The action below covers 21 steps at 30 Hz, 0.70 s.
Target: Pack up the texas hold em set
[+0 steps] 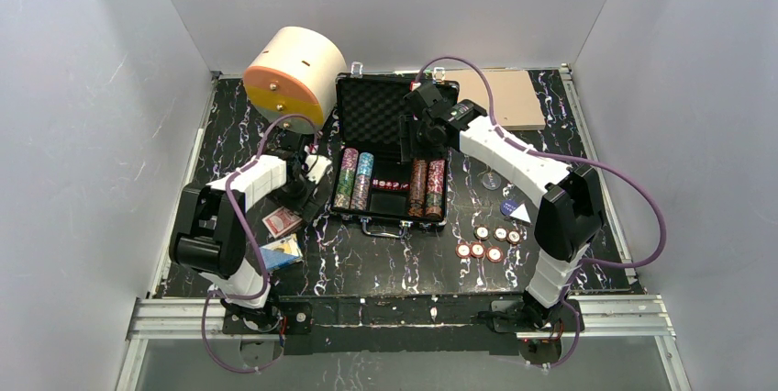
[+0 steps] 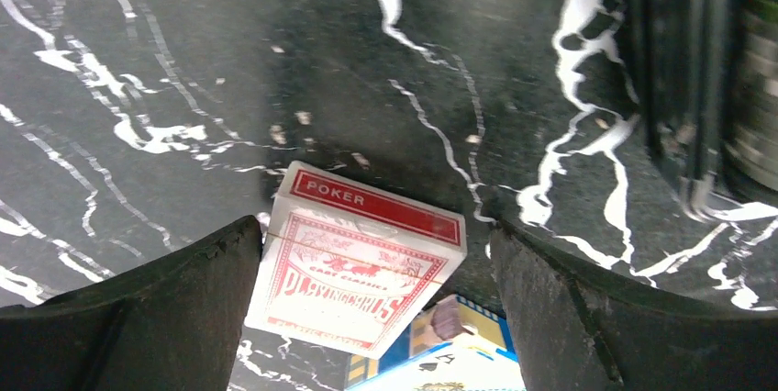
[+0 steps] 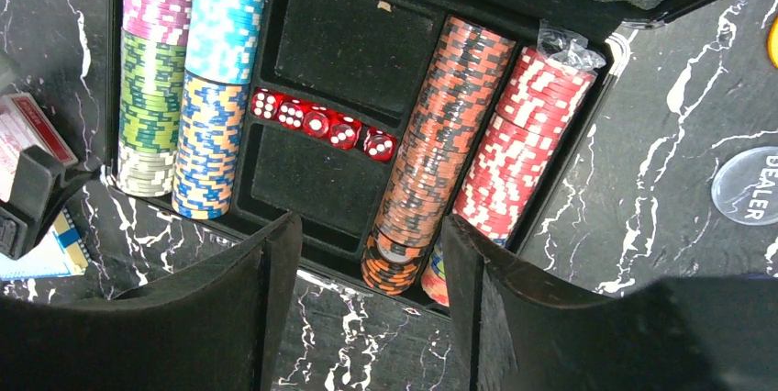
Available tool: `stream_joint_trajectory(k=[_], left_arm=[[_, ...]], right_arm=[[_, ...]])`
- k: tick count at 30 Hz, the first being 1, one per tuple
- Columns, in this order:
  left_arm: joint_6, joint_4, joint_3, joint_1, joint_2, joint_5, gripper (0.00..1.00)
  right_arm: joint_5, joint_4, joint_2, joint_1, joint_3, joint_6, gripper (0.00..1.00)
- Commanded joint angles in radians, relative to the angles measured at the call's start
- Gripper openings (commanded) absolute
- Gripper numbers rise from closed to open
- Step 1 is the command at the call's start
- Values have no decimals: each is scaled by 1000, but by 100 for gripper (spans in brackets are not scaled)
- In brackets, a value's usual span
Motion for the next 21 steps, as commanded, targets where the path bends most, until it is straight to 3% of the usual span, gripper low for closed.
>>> stream_joint_trajectory(k=[1,10,17,21], left_arm=[[48,-65,-46,0,-21,142,93],[32,-32,-44,7,-2,97,63],[4,12,-46,6,-58,4,67],[-73,58,-29,7,-105,-78,77]], right_arm=[[24,-42,-5,-6,67,-28,66],[11,-51,-34,-6,41,-43,65],[3,-19,-73,-5,-15,-48,65],[-123,74,-95,20,-45,-165,67]])
